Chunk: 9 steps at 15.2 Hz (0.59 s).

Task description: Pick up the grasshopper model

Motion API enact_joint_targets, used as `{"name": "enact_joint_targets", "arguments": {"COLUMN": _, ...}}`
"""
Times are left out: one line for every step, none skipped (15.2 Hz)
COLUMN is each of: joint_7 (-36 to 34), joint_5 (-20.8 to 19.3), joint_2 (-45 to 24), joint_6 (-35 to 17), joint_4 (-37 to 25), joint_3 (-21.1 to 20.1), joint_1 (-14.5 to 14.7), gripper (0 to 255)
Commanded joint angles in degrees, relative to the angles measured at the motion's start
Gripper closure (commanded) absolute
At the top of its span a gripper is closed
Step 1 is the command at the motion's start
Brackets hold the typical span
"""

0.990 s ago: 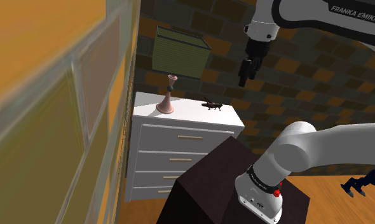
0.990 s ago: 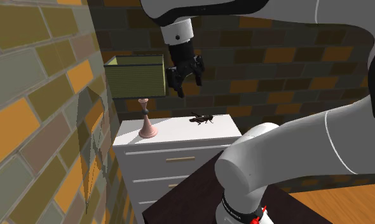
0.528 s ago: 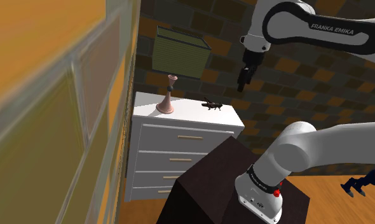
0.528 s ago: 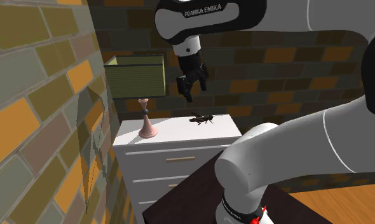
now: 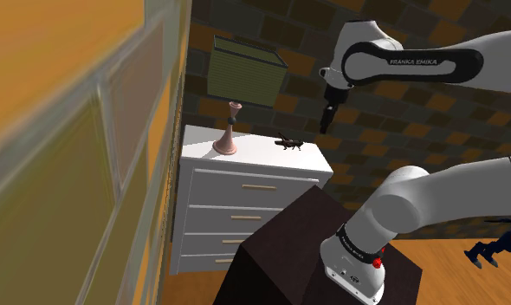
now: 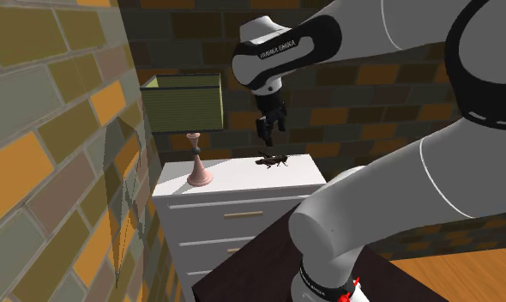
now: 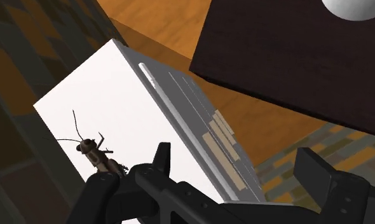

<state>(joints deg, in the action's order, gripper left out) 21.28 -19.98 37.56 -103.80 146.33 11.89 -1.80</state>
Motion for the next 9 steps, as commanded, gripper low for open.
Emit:
{"name": "enact_joint_targets", "arguments": {"joint_7": 2.99, "joint_5": -1.94, "joint_2": -2.93, "joint_6": -4.39, "joint_4": 0.54, "joint_3": 2.55, "joint_1": -0.40, "gripper": 0}}
{"name": "enact_joint_targets", "arguments": {"joint_7": 4.37, "joint_5": -2.73, "joint_2": -4.49, "joint_6": -6.42, "joint_4": 0.59, "joint_3": 3.73, "joint_1": -0.55, "gripper": 0}}
{"name": "enact_joint_targets", "arguments": {"joint_7": 5.76, "joint_5": -3.45, "joint_2": -6.15, "joint_6": -8.46, "joint_4": 0.55, "joint_3": 4.89, "joint_1": -0.67, "gripper": 0}}
{"name": "enact_joint_targets", "arguments": {"joint_7": 7.14, "joint_5": -4.11, "joint_2": -7.91, "joint_6": -10.51, "joint_4": 0.41, "joint_3": 6.06, "joint_1": -0.76, "gripper": 0}}
{"name": "enact_joint_targets", "arguments": {"joint_7": 8.53, "joint_5": -4.68, "joint_2": -9.76, "joint_6": -12.56, "joint_4": 0.18, "joint_3": 7.21, "joint_1": -0.82, "gripper": 0}}
{"name": "enact_joint_targets", "arguments": {"joint_7": 9.93, "joint_5": -5.16, "joint_2": -11.71, "joint_6": -14.61, "joint_4": -0.15, "joint_3": 8.35, "joint_1": -0.83, "gripper": 0}}
{"name": "enact_joint_targets", "arguments": {"joint_7": 11.36, "joint_5": -5.53, "joint_2": -13.73, "joint_6": -16.66, "joint_4": -0.56, "joint_3": 9.48, "joint_1": -0.81, "gripper": 0}}
{"name": "enact_joint_targets", "arguments": {"joint_7": 12.82, "joint_5": -5.77, "joint_2": -15.84, "joint_6": -18.70, "joint_4": -1.07, "joint_3": 10.59, "joint_1": -0.76, "gripper": 0}}
{"name": "enact_joint_targets", "arguments": {"joint_7": 14.32, "joint_5": -5.88, "joint_2": -18.03, "joint_6": -20.73, "joint_4": -1.66, "joint_3": 11.66, "joint_1": -0.69, "gripper": 0}}
